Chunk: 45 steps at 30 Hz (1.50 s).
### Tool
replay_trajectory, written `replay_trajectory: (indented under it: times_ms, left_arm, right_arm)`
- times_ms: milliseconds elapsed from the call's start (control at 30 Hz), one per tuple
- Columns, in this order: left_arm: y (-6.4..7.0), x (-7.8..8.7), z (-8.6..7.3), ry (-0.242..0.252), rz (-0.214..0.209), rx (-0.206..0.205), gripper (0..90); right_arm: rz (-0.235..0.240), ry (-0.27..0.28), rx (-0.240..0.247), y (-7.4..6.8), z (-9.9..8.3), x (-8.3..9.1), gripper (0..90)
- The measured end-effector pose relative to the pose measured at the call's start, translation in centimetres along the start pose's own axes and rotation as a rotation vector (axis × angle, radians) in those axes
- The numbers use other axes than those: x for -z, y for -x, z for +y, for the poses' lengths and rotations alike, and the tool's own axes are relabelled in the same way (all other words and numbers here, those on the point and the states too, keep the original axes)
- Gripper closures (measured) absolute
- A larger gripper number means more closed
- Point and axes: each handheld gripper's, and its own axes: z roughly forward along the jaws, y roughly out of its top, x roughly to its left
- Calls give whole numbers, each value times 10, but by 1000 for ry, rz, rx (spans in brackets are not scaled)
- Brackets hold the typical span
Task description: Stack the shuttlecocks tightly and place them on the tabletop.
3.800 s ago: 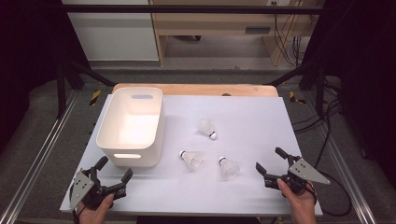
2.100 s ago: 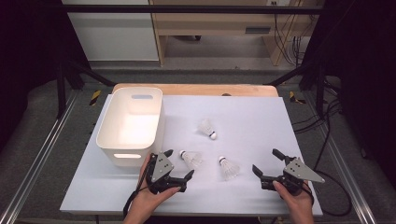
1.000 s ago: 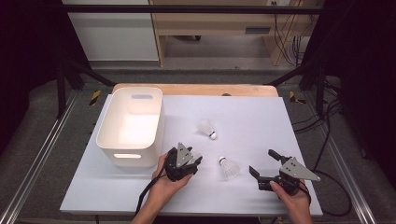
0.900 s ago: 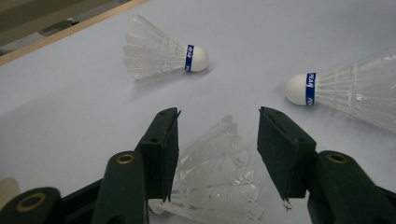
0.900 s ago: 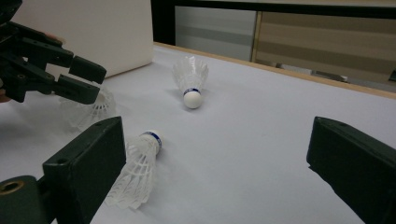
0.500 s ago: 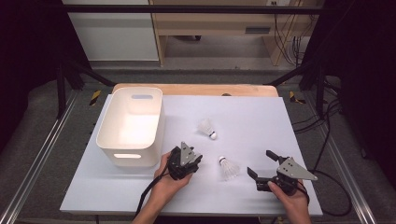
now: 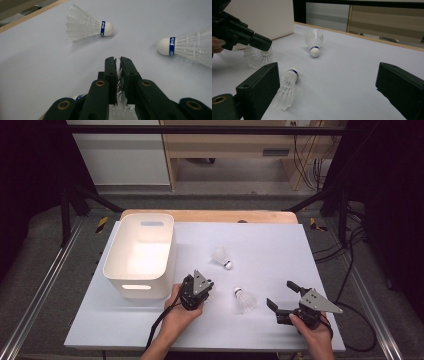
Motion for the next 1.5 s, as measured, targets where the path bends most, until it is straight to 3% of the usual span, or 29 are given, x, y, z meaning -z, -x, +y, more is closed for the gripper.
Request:
replay_trajectory:
  times_ms: [200, 467, 533, 600, 700, 967, 1100, 1500]
  left_arm:
    - [-4, -2, 8, -1, 34, 13, 900]
    - [-15, 3, 23, 50, 107, 40, 900]
    - [-18, 1, 31, 77, 149, 42, 900]
    - [-20, -1, 34, 81, 164, 46, 900]
    - [-28, -7, 39, 78, 225, 56, 900]
    - [-43, -18, 37, 62, 355, 44, 900]
    - [-46, -23, 35, 59, 349, 60, 900]
    - [-39, -33, 29, 34, 305, 71, 900]
  right_arm:
    - [1, 1, 2, 0, 0, 0, 57]
    - [5, 0, 1, -1, 0, -1, 56]
    - [8, 0, 0, -1, 0, -1, 56]
    - [8, 0, 0, -1, 0, -1, 56]
    - [9, 0, -2, -1, 0, -1, 55]
    - [9, -4, 4, 0, -1, -2, 55]
    - [10, -10, 3, 0, -1, -3, 54]
    - [11, -12, 2, -1, -1, -2, 54]
